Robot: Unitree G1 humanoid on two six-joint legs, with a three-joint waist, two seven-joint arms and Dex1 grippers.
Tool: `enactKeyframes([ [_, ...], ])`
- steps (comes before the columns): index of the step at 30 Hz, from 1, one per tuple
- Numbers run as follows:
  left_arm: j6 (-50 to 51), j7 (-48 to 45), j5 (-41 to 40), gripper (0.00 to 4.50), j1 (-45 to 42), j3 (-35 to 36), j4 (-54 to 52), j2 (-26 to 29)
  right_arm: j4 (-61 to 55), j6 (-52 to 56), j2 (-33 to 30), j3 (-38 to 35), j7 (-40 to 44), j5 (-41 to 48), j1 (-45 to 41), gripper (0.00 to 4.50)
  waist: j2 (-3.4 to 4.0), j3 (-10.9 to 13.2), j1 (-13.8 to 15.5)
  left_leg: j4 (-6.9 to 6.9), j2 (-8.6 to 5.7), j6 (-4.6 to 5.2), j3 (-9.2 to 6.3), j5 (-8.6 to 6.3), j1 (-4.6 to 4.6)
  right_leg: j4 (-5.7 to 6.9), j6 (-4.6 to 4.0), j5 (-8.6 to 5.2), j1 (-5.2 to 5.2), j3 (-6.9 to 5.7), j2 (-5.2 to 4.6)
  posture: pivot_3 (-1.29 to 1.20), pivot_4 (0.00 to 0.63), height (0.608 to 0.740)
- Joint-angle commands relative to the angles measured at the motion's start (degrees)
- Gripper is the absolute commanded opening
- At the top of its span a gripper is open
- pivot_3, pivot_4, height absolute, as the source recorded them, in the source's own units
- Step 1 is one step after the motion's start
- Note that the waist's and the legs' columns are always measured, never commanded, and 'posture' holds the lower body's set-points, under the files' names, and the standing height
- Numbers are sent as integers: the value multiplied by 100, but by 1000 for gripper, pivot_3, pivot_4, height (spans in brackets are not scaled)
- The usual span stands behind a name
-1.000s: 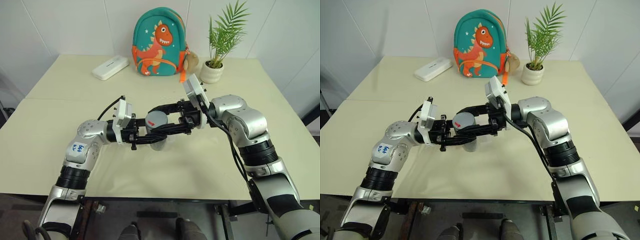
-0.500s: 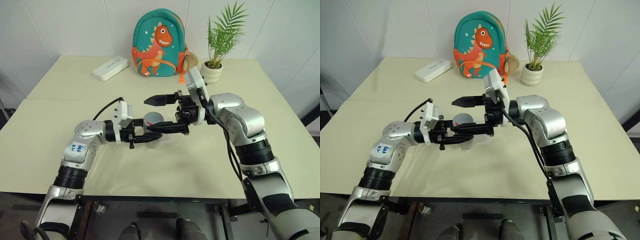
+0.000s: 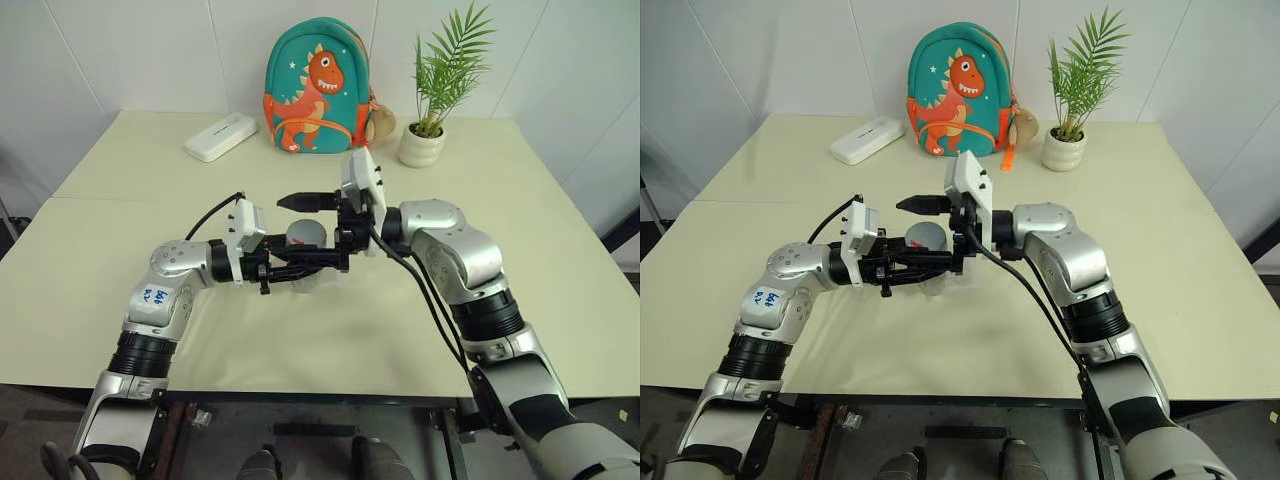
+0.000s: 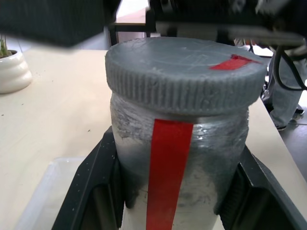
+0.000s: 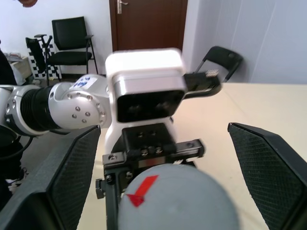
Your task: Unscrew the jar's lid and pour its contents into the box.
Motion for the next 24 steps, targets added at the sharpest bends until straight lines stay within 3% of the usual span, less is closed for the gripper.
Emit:
enactKeyframes([
  [1, 10, 60, -45, 1972, 13, 95, -236, 0, -214, -301, 79, 18, -56, -128, -35, 4475, 0, 0, 0, 0, 0, 0, 0, 0, 0, 1, 0, 0, 0, 0, 0, 0, 150, 740],
  [9, 94, 60, -111, 1972, 187, 110, -439, 10, 274, -629, 141, -204, -202, -306, -120, 4475, 0, 0, 6, 0, 0, 0, 0, 1, 1, 1, 0, 0, 1, 0, 0, 0, 150, 740],
  [24, 161, 82, -165, 1972, 194, 156, -493, 17, 947, -1276, -673, -525, 378, -293, -8, 4475, 0, 0, 3, 0, 0, 0, 0, 1, 2, 1, 0, 0, 1, 1, 0, 0, 150, 740],
])
